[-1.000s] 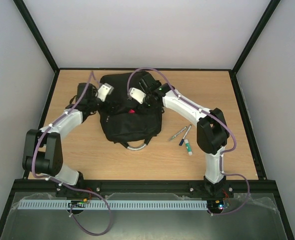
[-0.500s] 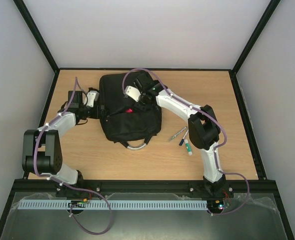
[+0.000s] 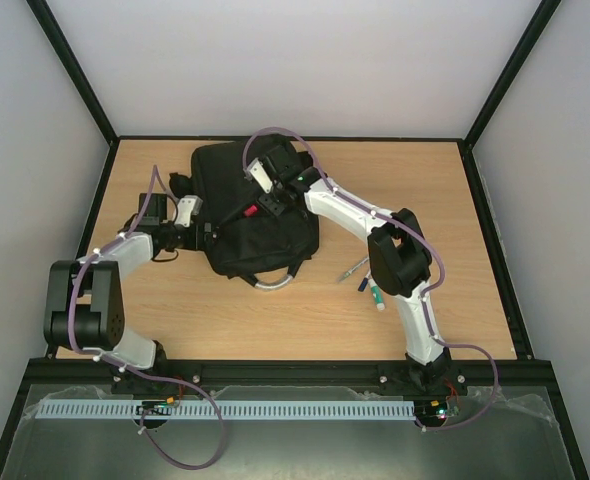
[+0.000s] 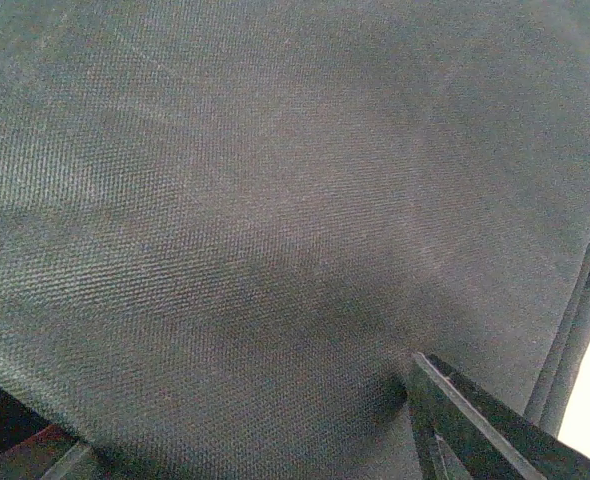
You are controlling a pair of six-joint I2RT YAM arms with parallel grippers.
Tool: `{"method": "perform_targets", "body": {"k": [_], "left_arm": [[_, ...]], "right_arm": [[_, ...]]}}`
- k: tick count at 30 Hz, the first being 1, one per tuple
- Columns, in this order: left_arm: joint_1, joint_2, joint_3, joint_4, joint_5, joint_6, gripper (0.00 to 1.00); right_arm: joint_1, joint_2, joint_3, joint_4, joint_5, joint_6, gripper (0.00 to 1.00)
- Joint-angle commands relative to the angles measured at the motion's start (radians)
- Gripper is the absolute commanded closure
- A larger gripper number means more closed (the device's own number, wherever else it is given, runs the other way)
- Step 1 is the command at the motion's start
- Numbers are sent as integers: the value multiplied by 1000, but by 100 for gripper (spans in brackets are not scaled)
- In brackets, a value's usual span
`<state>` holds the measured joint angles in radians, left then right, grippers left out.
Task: Pack the student bag
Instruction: Pick up the stationery from the center of the board.
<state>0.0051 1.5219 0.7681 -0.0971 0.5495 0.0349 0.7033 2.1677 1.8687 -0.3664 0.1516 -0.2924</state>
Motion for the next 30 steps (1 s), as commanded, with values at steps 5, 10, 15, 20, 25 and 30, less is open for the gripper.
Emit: {"method": "perform_targets", "body": {"k": [5, 10, 15, 20, 25, 30], "left_arm": [[-5, -64, -22, -46, 85, 23, 7], [-9, -81, 30, -28, 54, 47, 10], [-63, -43, 118, -58, 21, 203, 19], [-114, -3, 198, -78, 30, 286, 21], [-160, 0, 202, -79, 72, 362, 21], [-204, 12, 195, -57, 83, 404, 21]], "right_arm": [[11, -61, -61, -20, -119, -85, 38], [11, -90, -105, -27, -96, -87, 54], [11, -101, -120, -28, -93, -115, 92], [11, -149, -130, -90, -185, -182, 99], [0, -267, -194, -157, -323, -260, 99], [-11, -308, -226, -209, -350, -267, 99]]}}
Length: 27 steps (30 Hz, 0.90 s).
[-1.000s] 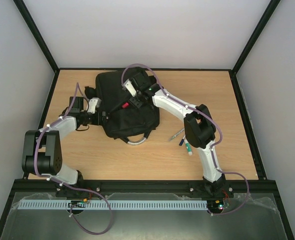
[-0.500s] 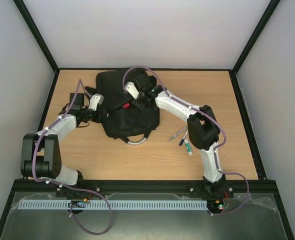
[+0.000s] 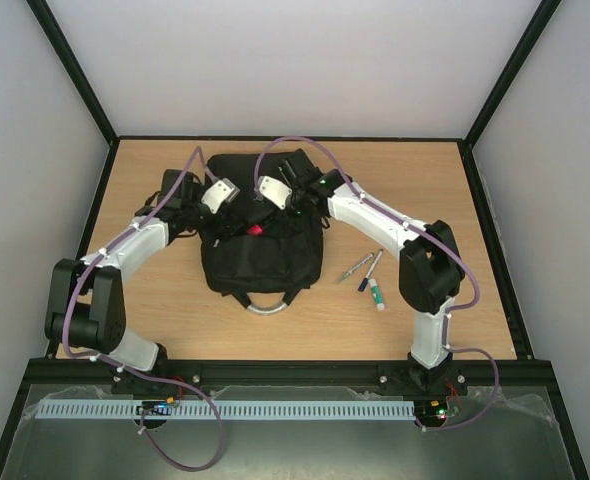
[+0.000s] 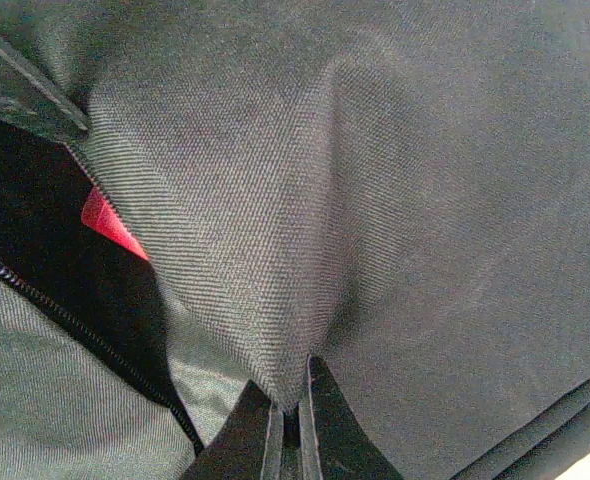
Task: Pack the student bag
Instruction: Pick up the stationery from the center of the board.
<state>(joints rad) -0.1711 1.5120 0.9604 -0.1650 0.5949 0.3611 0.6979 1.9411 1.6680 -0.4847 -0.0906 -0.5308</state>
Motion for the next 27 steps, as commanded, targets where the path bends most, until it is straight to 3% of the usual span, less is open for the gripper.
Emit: {"method": "perform_targets", "body": {"k": [1, 13, 27], "left_arm": [[-36, 28, 6, 6, 55, 96, 21], [-122, 50, 58, -37, 192, 170, 23], [-201, 73, -20, 145, -123, 187, 35]], "right_arm": [[-12, -88, -36, -87, -107, -24, 99], [-47, -95, -56, -79, -70, 8, 98], [-48, -117, -47, -90, -91, 38, 95]]}}
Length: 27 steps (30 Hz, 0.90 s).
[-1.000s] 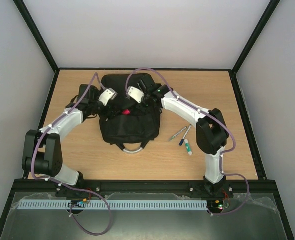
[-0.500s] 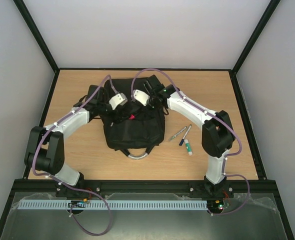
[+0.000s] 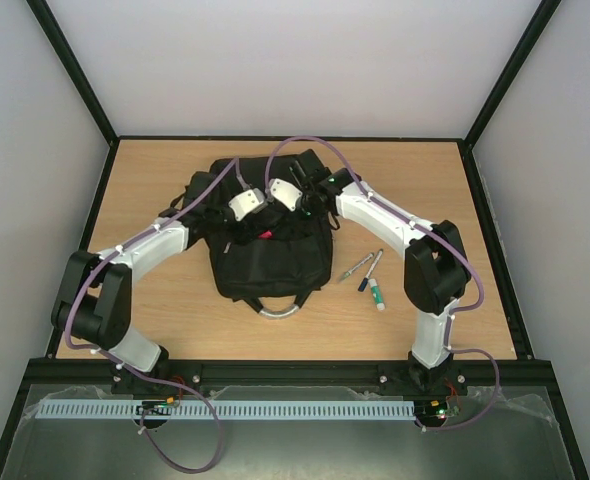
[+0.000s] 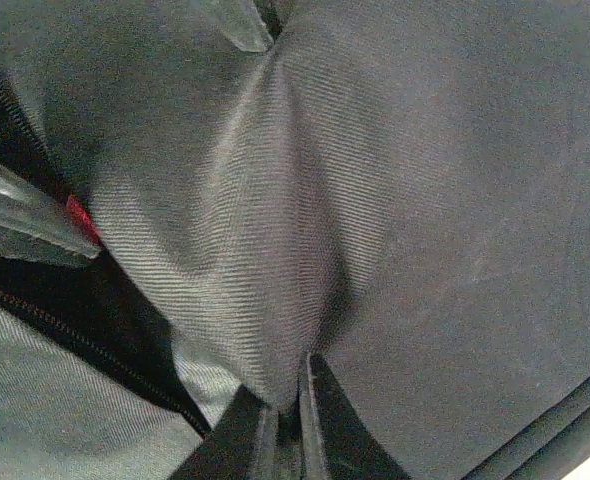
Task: Pack the student bag
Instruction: Pick up the stationery from the center of the board.
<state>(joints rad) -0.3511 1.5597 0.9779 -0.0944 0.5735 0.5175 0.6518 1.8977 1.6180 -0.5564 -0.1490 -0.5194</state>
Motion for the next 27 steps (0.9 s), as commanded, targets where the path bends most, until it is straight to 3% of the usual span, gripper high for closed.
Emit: {"method": "perform_targets", "body": {"k": [1, 4, 6, 13, 22, 27], "left_arm": [[-27, 30, -38, 81, -111, 27, 39], [-29, 48, -30, 86, -118, -7, 55], [-27, 62, -18, 80, -113, -25, 61], [-6, 80, 28, 96, -79, -121, 65], [42, 83, 70, 82, 127, -251, 66], [51, 69, 55, 70, 146, -242, 65]], "right_arm": [[-1, -77, -7, -11, -15, 31, 90], [-1, -95, -62, 24, 18, 46, 69], [-1, -121, -146, 68, 38, 29, 61], [3, -179, -362, 310, 229, -39, 53], [16, -114, -385, 555, 413, -114, 56], [20, -101, -271, 507, 374, -96, 87]]}}
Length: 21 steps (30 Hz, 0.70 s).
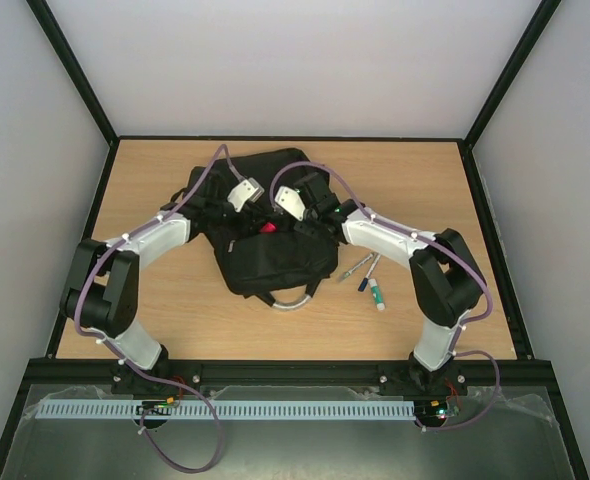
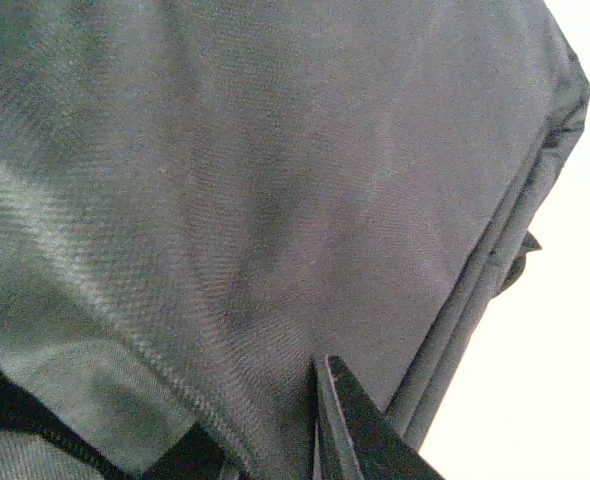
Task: Pack the student bag
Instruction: Pick up the stationery from the center of the board.
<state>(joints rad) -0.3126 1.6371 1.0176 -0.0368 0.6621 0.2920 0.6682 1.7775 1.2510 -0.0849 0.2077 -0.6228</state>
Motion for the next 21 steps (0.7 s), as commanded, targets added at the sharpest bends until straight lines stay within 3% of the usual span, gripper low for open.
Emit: {"method": "perform_targets", "body": {"k": [1, 3, 6, 7, 8, 9, 13, 18, 21], "left_arm": [[11, -13, 6, 16, 46, -8, 61], [0, -24, -9, 20, 14, 20, 49], [-11, -39, -30, 37, -43, 46, 41], [-12, -41, -39, 45, -54, 52, 28], [-14, -43, -45, 51, -63, 60, 6], [-17, -43, -51, 55, -65, 74, 1], [-38, -51, -70, 87, -105, 79, 1], [-104, -30, -74, 139, -388, 73, 0], [-93, 0, -50, 113, -417, 93, 1]], "right_arm": [[3, 16, 116, 12, -6, 20, 91], [4, 2, 147, -40, -67, 46, 93], [3, -18, 182, -136, -186, 90, 96], [2, -22, 190, -165, -219, 106, 97], [2, -21, 198, -192, -247, 118, 97], [2, -20, 203, -214, -275, 129, 98], [1, -6, 203, -268, -292, 141, 98], [-18, -5, 200, -281, -302, 147, 99], [-33, -23, 182, -294, -316, 126, 99]]}}
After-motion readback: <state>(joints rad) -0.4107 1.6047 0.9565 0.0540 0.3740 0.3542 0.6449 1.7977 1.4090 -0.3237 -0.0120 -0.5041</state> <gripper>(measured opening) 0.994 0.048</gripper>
